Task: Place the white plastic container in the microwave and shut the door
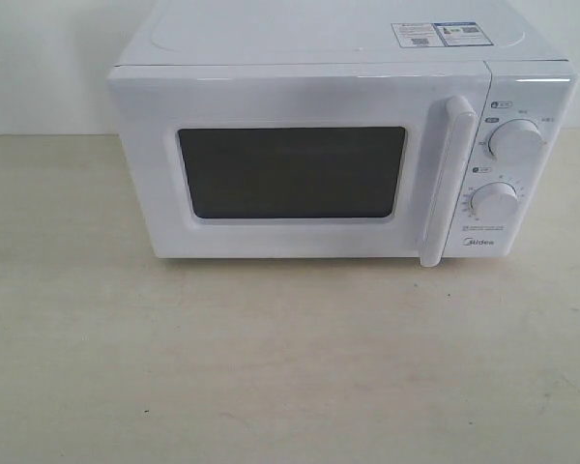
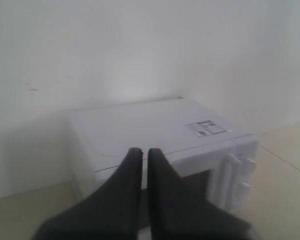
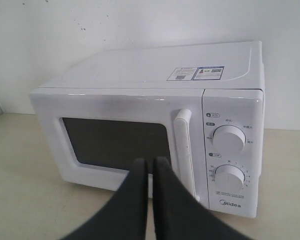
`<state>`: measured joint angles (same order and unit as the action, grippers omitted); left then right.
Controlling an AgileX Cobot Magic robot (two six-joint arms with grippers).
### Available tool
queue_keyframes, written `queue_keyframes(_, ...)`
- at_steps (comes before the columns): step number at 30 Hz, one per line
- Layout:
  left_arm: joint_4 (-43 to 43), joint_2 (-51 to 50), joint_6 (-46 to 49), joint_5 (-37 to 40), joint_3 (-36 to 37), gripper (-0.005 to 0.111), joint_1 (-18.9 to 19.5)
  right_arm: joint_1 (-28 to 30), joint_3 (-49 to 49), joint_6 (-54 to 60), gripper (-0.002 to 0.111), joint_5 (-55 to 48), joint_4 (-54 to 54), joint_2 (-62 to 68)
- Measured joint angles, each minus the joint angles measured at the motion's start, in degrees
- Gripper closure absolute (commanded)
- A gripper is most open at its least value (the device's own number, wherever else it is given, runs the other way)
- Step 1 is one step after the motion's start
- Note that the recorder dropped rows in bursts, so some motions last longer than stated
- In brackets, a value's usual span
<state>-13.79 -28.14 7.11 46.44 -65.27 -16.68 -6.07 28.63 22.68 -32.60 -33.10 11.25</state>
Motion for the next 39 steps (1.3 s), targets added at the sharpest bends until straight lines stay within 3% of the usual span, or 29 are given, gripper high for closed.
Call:
queue_keyframes(3,6.9,6.2,-3.4,1.5,1.2,0.102,2.4,0.0,0.0,-0.1,0.108,0.0,0.0,0.0)
queue_keyframes(7,11.4,12.6,-4.4,-0.1,8.0,0.102,8.1,0.0,0.0,-0.2,0.108,0.0,0.0,0.0)
queue_keyframes(16,14.4,21.2,-3.8,-25.7,36.7,0.102,16.5,0.0,0.0,-0.2,0.108,0.0,0.0,0.0)
queue_keyframes(22,15.1,25.1,-3.4,-30.8,50.0,0.102,20.2,0.0,0.0,-0.2,0.108,0.0,0.0,0.0)
queue_keyframes(28,13.8,27.8,-3.9,-33.5,57.9,0.102,21.4,0.0,0.0,-0.2,0.108,0.0,0.0,0.0)
queue_keyframes(39,9.5,27.9,-5.2,-34.4,65.0,0.102,21.4,0.0,0.0,-0.2,0.108,0.0,0.0,0.0)
